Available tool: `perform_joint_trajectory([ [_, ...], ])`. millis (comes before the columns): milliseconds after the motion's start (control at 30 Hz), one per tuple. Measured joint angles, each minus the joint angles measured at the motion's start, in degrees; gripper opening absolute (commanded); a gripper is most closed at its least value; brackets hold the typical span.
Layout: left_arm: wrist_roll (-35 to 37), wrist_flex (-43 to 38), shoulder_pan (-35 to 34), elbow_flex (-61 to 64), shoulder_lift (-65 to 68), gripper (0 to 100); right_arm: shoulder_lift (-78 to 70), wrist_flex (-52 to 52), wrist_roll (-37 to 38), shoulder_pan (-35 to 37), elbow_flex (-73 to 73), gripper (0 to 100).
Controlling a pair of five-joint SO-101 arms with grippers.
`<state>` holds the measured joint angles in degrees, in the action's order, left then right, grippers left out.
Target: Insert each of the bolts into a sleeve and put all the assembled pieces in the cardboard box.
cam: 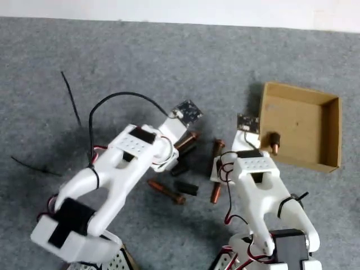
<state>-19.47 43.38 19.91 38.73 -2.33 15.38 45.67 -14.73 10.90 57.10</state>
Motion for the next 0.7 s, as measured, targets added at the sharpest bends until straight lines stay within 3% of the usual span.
perform_joint_trajectory([
  [700, -0.9, 0.0, 0.4, -5.3, 6.8, 21, 0.0, 0.0, 0.4, -0.1, 0.0, 0.5],
])
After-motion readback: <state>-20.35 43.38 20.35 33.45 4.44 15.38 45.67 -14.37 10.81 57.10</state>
